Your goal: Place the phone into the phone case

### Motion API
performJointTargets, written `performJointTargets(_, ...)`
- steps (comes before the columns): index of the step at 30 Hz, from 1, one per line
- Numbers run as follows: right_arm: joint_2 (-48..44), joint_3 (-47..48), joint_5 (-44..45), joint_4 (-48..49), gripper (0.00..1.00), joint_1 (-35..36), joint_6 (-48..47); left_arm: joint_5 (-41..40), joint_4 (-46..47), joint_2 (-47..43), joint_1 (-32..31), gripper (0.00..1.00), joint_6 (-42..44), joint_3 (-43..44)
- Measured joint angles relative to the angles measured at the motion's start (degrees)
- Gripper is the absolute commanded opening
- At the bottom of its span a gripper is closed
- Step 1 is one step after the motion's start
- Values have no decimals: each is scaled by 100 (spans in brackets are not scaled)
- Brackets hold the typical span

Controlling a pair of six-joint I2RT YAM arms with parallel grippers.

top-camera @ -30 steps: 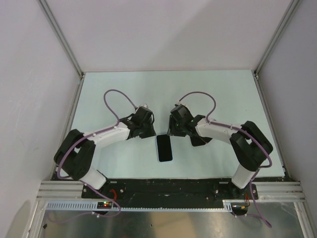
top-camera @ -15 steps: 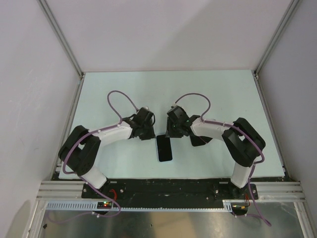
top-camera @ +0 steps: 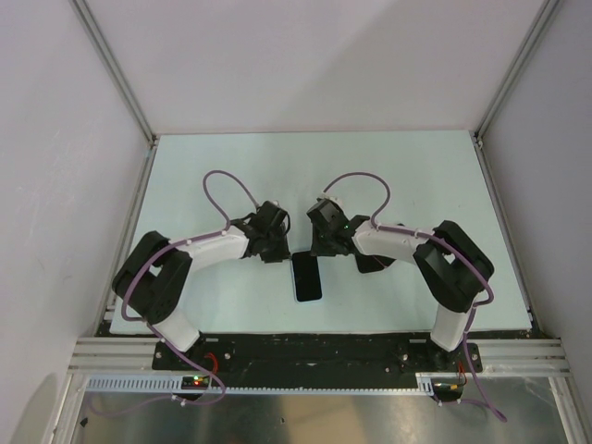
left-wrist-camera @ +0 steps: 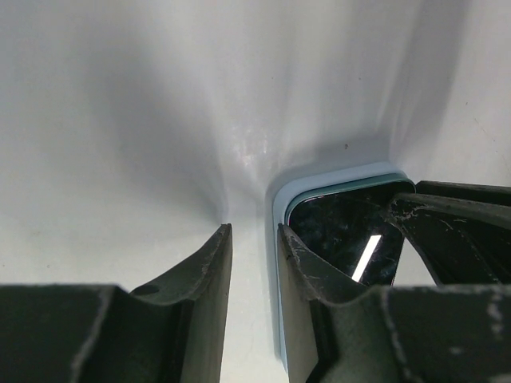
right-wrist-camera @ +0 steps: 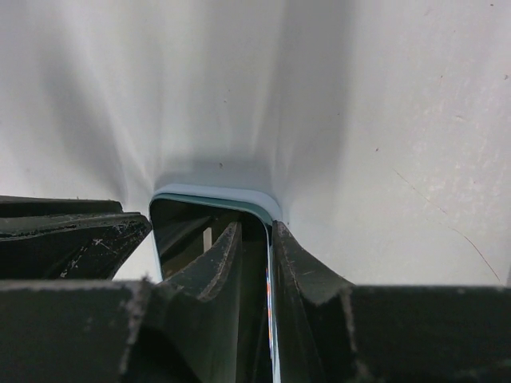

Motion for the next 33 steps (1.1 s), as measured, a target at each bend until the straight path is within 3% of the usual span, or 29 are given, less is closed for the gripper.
performJointTargets(17, 94, 153, 678, -197, 5, 321, -28, 50, 0, 22, 0, 33, -7, 15)
performJointTargets(33, 389, 306, 1705, -378, 0, 804, -57, 52, 24, 2, 2, 34, -50, 15)
